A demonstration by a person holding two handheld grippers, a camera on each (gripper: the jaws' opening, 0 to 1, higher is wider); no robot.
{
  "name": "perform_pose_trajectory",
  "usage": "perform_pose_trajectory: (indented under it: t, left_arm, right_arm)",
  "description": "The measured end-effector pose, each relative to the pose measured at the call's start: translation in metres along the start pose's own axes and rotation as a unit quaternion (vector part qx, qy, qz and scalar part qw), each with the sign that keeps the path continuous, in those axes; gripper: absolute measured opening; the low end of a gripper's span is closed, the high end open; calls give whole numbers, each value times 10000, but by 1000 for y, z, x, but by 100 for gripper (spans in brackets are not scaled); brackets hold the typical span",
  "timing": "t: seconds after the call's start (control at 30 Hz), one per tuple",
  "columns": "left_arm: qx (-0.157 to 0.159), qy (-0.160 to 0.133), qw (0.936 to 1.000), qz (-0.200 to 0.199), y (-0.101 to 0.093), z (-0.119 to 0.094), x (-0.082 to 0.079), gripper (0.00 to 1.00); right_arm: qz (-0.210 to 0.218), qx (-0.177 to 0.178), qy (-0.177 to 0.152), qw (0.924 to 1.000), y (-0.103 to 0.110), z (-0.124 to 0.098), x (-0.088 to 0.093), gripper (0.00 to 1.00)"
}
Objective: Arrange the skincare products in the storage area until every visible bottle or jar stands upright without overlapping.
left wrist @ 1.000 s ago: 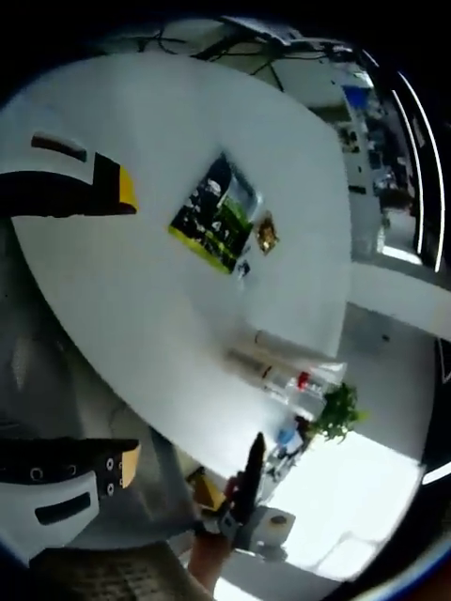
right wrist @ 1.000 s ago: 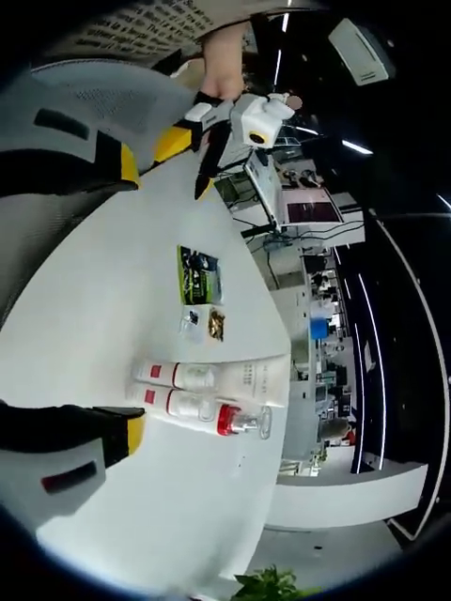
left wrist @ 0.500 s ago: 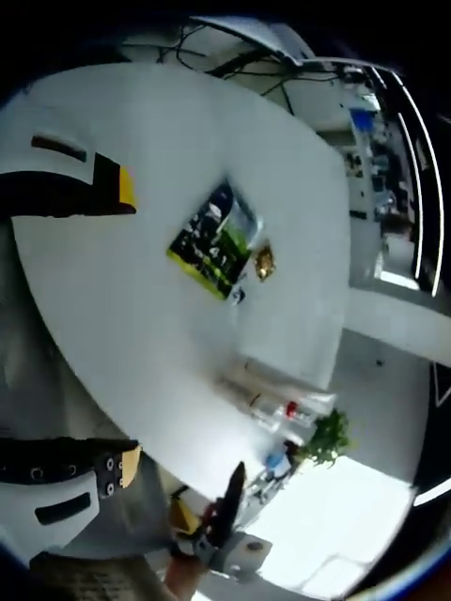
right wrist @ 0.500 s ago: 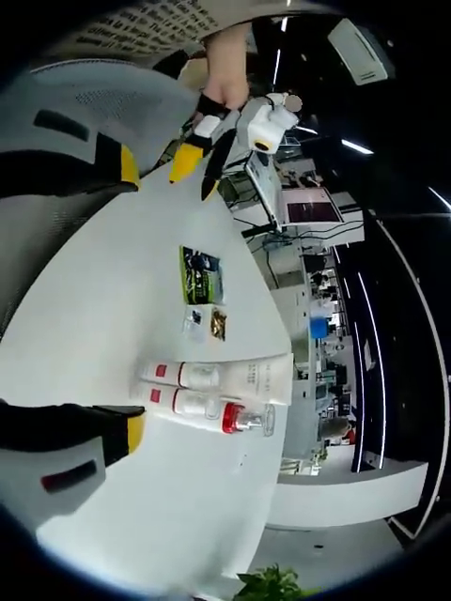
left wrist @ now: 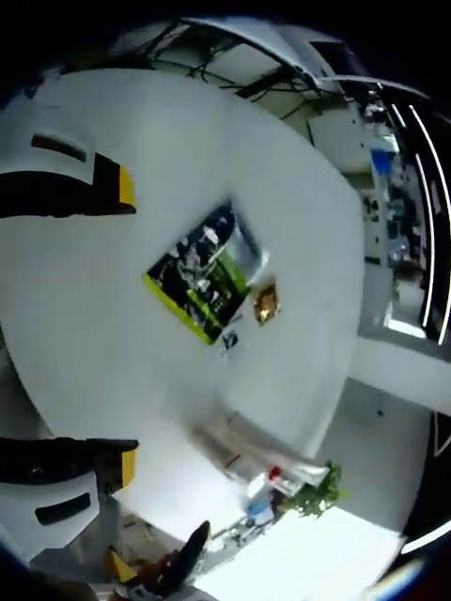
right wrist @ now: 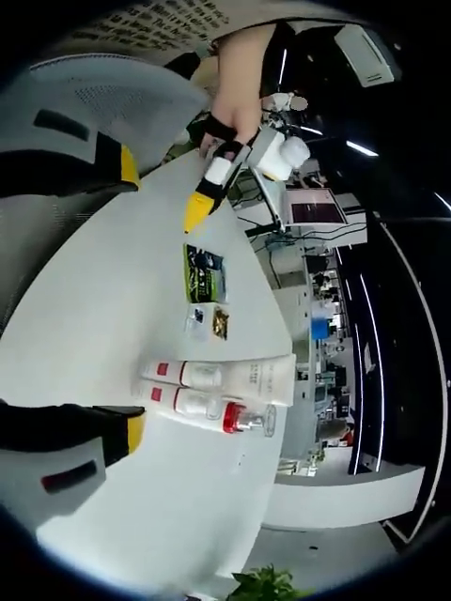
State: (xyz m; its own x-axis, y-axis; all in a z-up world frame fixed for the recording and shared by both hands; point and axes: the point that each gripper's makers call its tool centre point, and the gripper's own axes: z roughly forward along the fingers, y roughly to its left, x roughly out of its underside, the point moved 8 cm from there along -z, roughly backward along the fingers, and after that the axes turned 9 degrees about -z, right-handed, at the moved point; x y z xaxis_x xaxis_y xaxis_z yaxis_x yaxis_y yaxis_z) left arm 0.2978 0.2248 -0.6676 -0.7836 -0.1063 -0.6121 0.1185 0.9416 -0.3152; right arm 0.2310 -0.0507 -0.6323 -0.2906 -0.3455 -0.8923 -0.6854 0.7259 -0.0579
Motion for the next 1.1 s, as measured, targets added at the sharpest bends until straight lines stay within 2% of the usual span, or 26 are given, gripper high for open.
perform_pose_trajectory:
  t: [0.27,0.47,0.67,0.9,0.97,1.1]
  left_arm:
    - [-319,-23,9995,-75,-8,19,-17,97]
    - [-437,-15,9985,-329,-9,34,-25,97]
    - [-686,-15,9972,-307,-9,54,-37,97]
    - [-1047,-63,9920,-701,-1,75,-48,97]
    - [-1242,-193,9890,-776,3,79,-51,97]
    - [-1402,-275,9851,-958,4,87,-52,97]
  right_arm:
    - [-123,-8,122,9998,1,3,1,93]
    - [-5,78,107,9999,-3,2,2,93]
    - [50,108,143,9998,-4,3,3,93]
    - [3,138,236,9996,-4,4,4,93]
    - [-6,133,266,9996,-4,4,5,93]
    - [-20,116,325,9994,-4,5,6,93]
